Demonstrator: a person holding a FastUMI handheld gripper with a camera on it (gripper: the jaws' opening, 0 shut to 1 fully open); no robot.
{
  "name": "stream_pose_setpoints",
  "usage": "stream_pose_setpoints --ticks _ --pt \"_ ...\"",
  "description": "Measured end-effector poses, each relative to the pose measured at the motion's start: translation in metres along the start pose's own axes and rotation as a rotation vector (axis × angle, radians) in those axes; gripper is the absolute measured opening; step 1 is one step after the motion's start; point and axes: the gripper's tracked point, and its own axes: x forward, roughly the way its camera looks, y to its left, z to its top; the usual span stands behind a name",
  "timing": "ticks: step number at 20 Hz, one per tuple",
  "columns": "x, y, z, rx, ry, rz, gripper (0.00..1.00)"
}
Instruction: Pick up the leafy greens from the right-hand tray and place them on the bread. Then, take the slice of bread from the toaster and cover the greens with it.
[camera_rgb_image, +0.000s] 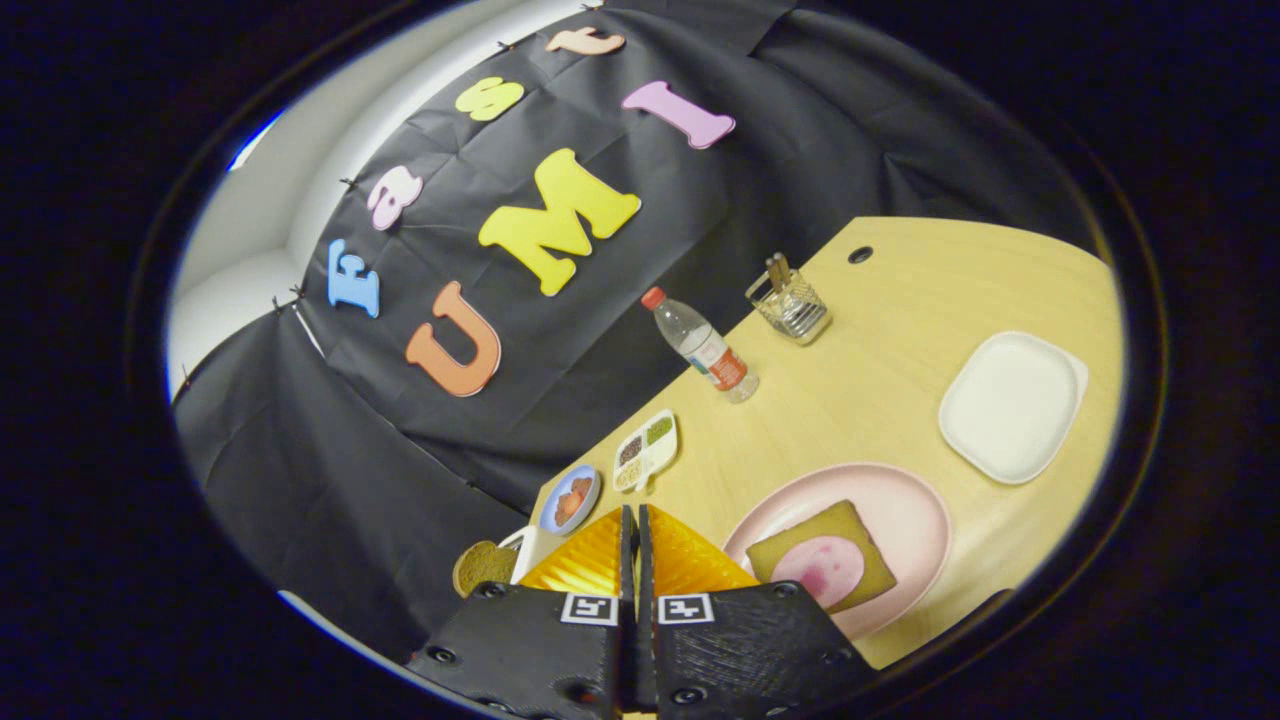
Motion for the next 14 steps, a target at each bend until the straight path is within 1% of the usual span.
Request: stream_pose_setpoints --ticks 3,5,7,12,14 --pt "0.009 -0.022 -0.007 0.017 -0.013 -0.025 0.0" --pt "0.012 -0.04 -0.008 0.041 -0.022 -0.051 0.0" --pt "0.012 -0.058 -0.005 0.037 -0.032 -0.083 0.0" --pt "0.008 -0.099 0.002 -0.068 -0.067 -0.179 0.0" --pt "0.009 -0.112 -0.001 -0.092 -0.062 -0.201 0.0"
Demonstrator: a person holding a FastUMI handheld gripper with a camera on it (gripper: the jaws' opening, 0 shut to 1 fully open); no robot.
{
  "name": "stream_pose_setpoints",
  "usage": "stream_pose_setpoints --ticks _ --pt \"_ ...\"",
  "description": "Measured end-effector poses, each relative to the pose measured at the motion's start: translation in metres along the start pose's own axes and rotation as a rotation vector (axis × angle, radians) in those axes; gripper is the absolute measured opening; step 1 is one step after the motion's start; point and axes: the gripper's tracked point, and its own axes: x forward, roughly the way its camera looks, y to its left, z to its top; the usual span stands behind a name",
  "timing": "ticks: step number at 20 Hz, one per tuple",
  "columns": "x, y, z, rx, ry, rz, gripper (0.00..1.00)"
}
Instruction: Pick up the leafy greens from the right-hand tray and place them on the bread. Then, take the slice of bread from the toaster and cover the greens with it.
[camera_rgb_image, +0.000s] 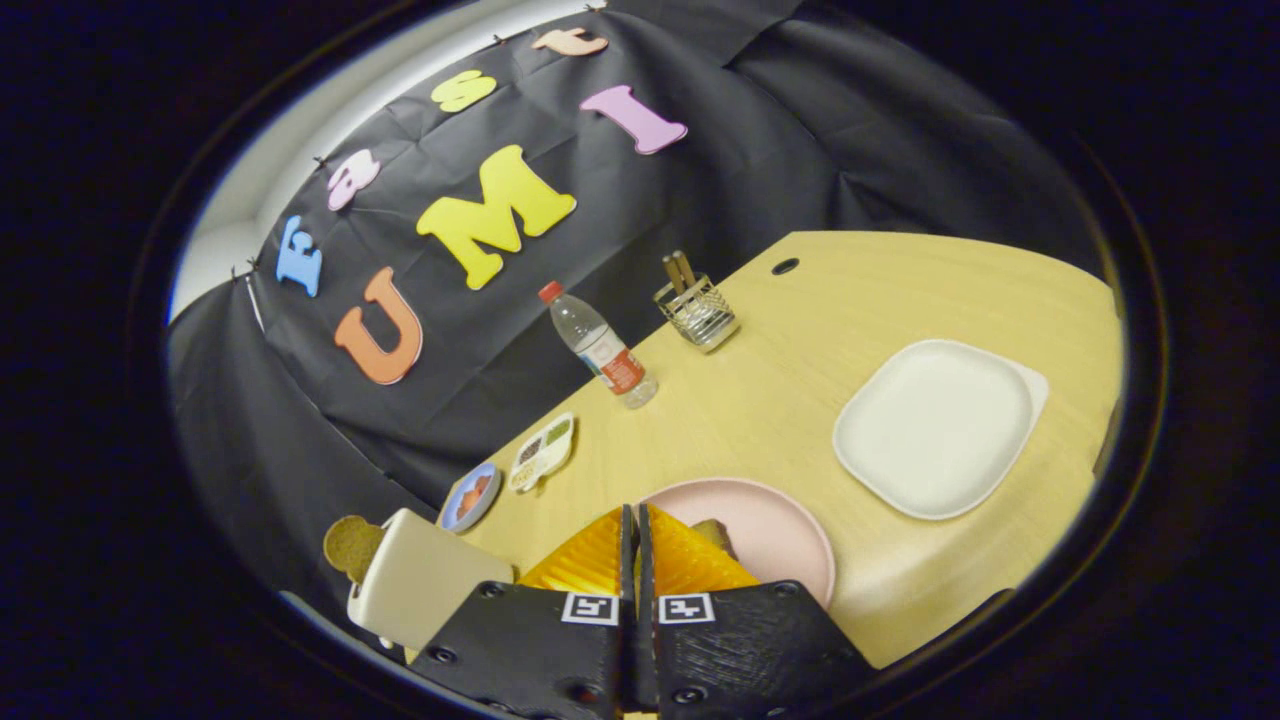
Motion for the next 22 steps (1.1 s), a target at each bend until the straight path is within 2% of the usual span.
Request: stream_pose_setpoints --ticks 7,9,15,17,19,22 --pt "0.003 -0.033 -0.008 -0.072 -0.008 -0.079 0.0" --pt "0.001 -0.038 -0.004 -0.109 -0.027 -0.1 0.03" --pt "-0.008 -0.047 -0.004 -0.146 -0.03 -0.12 0.32" --pt "-0.01 -0.051 -0.006 -0.148 -0.024 -0.128 0.34" --pt "-0.018 -0.052 -0.008 -0.16 -0.02 -0.127 0.42" --pt "-0.033 -0.047 0.006 -0.201 -0.082 -0.122 0.69"
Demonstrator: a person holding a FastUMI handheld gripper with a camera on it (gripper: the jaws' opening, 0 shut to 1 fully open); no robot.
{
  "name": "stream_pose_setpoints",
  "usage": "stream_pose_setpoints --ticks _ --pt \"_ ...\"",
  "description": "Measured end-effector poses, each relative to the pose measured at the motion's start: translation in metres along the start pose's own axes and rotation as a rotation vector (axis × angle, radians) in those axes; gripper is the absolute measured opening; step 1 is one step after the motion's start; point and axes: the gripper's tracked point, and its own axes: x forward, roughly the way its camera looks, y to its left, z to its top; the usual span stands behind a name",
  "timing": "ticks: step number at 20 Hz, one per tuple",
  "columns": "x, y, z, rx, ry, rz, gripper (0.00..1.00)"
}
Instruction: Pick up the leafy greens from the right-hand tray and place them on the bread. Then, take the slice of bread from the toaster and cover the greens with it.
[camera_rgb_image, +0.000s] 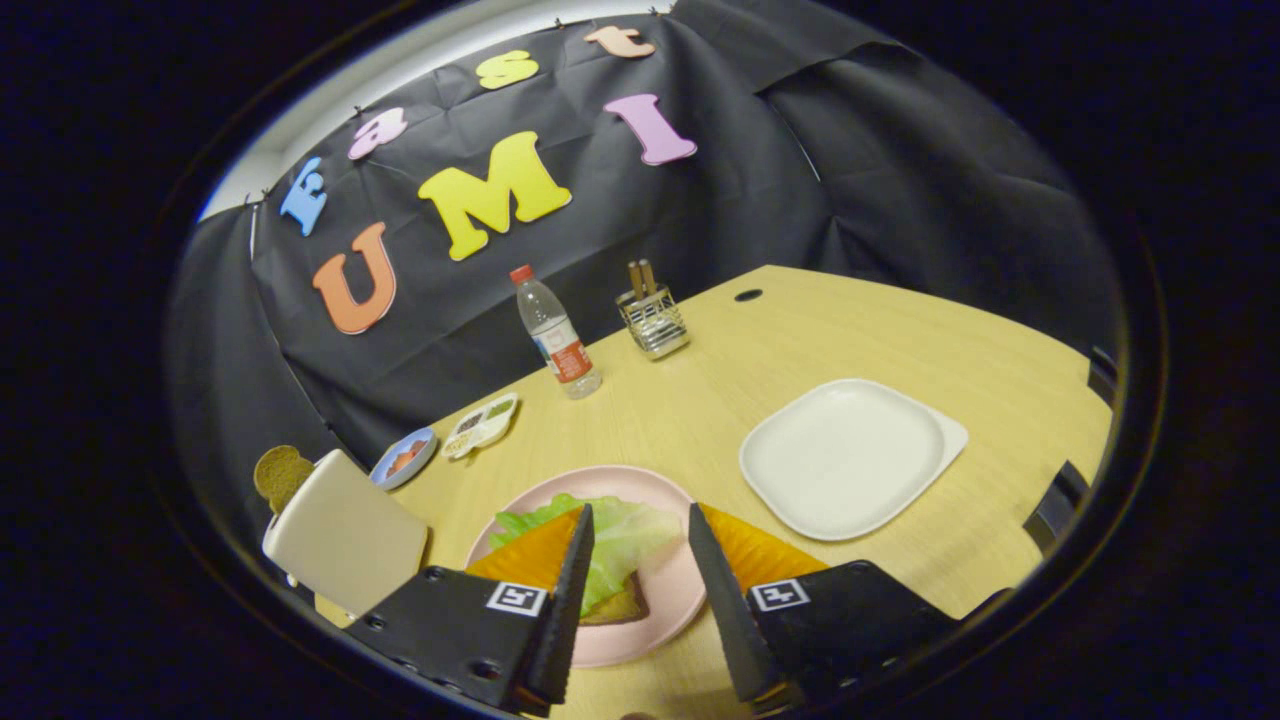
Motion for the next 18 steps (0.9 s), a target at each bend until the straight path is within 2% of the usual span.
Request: stream_pose_setpoints --ticks 3,9,14,18 --pt "-0.025 0.005 0.032 -0.091 -0.12 -0.019 0.96" --pt "-0.087 0.036 0.081 -0.231 -0.329 -0.019 0.96" --pt "-0.115 0.093 0.095 -0.264 -0.36 0.044 0.96" --pt "-0.122 0.163 0.094 -0.31 -0.387 0.117 0.95"
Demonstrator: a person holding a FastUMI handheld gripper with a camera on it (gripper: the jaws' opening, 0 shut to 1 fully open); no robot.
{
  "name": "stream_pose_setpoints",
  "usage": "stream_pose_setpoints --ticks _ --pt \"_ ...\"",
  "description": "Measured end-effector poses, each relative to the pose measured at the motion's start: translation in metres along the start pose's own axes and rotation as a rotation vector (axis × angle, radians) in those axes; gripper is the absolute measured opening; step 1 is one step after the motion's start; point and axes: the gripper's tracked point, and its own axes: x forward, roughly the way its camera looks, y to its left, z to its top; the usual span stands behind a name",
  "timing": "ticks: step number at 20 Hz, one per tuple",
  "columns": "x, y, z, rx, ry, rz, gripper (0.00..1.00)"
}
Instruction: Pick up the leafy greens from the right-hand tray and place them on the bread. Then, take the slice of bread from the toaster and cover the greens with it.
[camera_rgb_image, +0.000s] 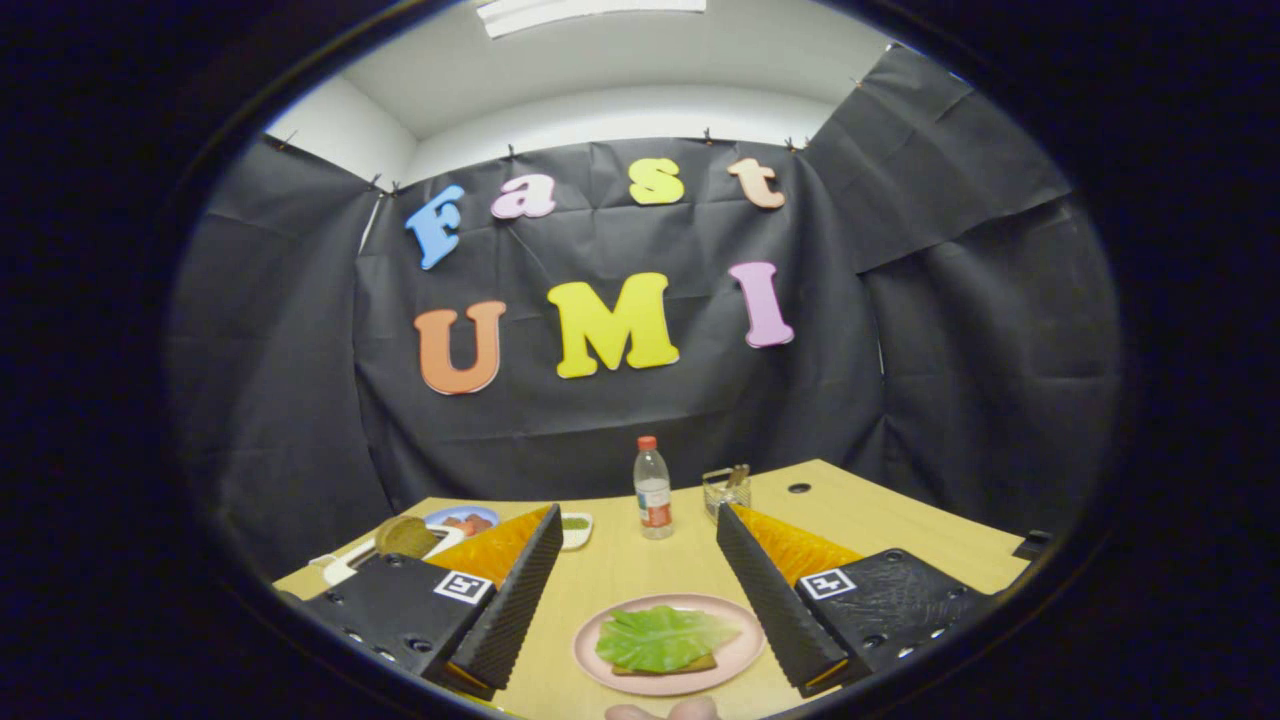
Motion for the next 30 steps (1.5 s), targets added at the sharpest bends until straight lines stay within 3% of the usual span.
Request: stream_pose_setpoints --ticks 4,9,15,21,22,26,30 --pt "0.005 0.083 0.0 -0.024 0.014 0.097 0.95" --pt "0.016 0.166 -0.032 -0.042 0.069 0.167 0.95" --pt "0.043 0.215 -0.086 -0.067 0.177 0.166 0.96" --pt "0.076 0.218 -0.118 -0.089 0.27 0.075 0.92" --pt "0.078 0.218 -0.122 -0.09 0.288 0.072 0.89" --pt "0.085 0.215 -0.123 -0.076 0.313 0.052 0.53" --pt "0.089 0.216 -0.127 -0.064 0.35 0.057 0.24"
